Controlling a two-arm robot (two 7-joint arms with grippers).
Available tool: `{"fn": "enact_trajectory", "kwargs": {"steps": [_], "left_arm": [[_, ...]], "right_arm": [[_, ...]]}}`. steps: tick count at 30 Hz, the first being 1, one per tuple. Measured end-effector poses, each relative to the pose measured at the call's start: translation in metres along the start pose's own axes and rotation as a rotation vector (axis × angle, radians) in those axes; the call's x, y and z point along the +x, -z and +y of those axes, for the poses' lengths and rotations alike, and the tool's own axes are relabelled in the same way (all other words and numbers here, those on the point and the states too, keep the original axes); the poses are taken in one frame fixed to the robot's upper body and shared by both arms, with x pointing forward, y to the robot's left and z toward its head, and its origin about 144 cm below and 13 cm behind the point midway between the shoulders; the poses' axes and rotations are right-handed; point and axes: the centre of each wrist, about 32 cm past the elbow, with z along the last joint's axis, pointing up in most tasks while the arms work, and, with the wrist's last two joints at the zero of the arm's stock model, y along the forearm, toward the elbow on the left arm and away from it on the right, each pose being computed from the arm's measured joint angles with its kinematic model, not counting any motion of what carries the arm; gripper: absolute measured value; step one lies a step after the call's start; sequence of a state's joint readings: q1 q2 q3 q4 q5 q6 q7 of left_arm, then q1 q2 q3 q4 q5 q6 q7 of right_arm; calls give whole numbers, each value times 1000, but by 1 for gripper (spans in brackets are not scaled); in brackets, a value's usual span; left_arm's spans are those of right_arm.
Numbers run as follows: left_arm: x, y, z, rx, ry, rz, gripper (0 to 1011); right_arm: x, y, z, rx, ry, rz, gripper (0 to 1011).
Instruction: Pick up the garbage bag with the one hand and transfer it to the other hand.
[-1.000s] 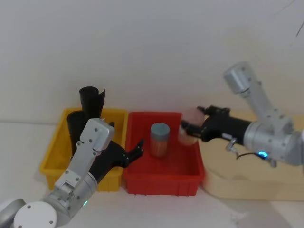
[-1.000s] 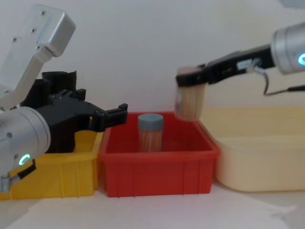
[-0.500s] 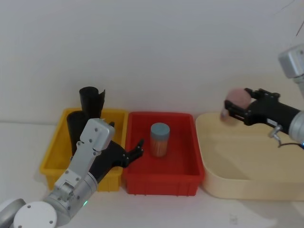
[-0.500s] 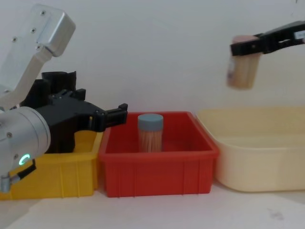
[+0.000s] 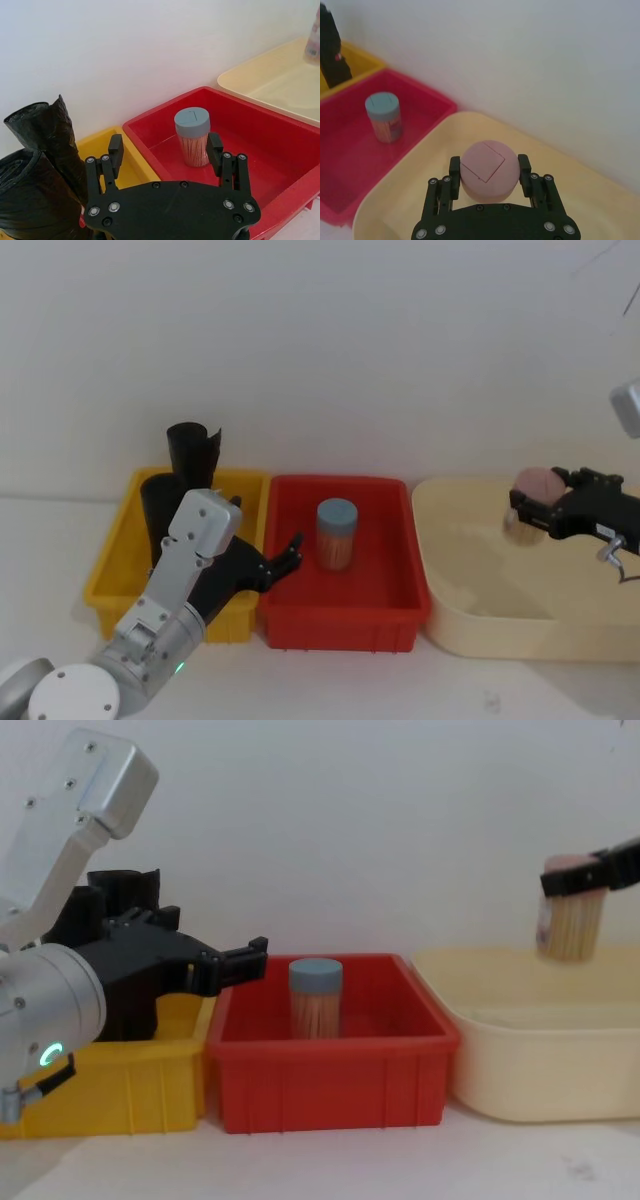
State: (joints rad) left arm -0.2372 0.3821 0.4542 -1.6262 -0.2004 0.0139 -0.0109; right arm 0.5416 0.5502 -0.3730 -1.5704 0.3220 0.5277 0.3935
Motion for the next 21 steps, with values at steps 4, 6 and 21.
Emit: {"fn": "enact_trajectory", "kwargs": {"steps": [4, 6, 21], "left_arm": [[0, 0, 0, 0, 0, 0, 1002], [0, 0, 0, 0, 0, 0, 1002], [0, 0, 0, 0, 0, 0, 1002]], "right_arm": [[1, 4, 2, -18, -5, 0, 737], [1, 6, 3, -30, -7, 0, 793], [3, 14, 7, -69, -15, 1, 1000]]}}
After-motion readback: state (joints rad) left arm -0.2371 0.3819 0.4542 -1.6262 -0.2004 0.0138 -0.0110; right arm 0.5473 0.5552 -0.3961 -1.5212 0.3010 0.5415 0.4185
